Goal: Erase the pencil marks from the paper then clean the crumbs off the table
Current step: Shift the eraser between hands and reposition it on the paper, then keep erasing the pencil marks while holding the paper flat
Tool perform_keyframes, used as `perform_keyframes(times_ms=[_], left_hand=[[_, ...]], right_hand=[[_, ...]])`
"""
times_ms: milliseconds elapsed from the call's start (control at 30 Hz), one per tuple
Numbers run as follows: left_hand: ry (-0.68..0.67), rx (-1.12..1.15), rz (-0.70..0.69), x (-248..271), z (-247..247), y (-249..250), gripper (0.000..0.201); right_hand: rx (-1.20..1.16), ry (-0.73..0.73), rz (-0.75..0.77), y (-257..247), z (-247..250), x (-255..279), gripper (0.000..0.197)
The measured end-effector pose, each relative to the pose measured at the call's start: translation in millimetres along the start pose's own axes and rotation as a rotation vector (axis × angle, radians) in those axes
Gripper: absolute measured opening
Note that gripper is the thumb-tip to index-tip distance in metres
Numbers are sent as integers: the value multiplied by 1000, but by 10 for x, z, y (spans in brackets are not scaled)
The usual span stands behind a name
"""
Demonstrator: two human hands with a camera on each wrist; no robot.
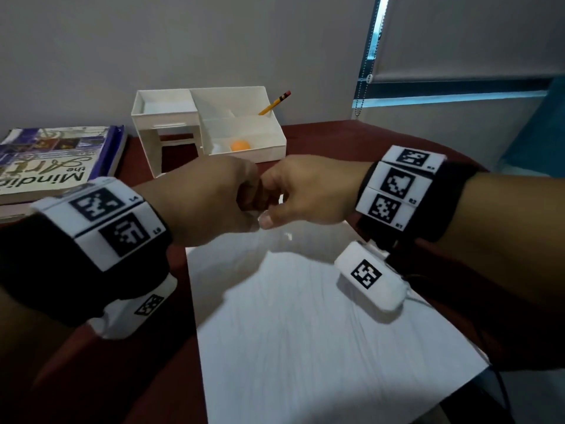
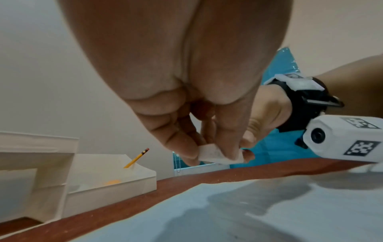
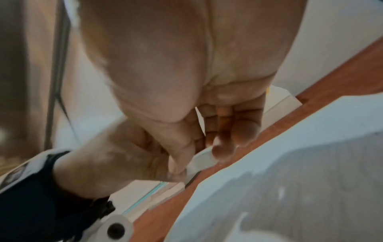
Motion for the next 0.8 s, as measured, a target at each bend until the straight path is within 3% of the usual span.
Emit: perform_keyframes(times_ms=[67,200,267,400,600,800], left_hand=[[-54,-41,31,8,-18,-100,26],[-493,-237,263,163,-302,-436,82],[-629,-292,301,247,-435,-487,92],[-619,-375,255,137,-584,-370,109],[-619,-345,198,14,-682,-225,104],[-617,-192,321,75,-657,-450,126]], right_hand=[[82,0,-36,58,29,-33,21],[81,-13,-190,357,82,32,23],[55,-33,-206,444,60,46,16],[141,-81,-142,339,-64,-12,20],[179,-125,24,-11,-363,-69,24],[320,-10,-178,227,-145,-137,24]])
Point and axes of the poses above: each hand's wrist, its own x-axis away from the middle knuckle, its own z-axis out of the back of the hand, y = z × x, the point moved 6 cm from there along -x, towards the middle knuckle, and after that the axes turned 13 degrees about -y, right-handed, at the moved point
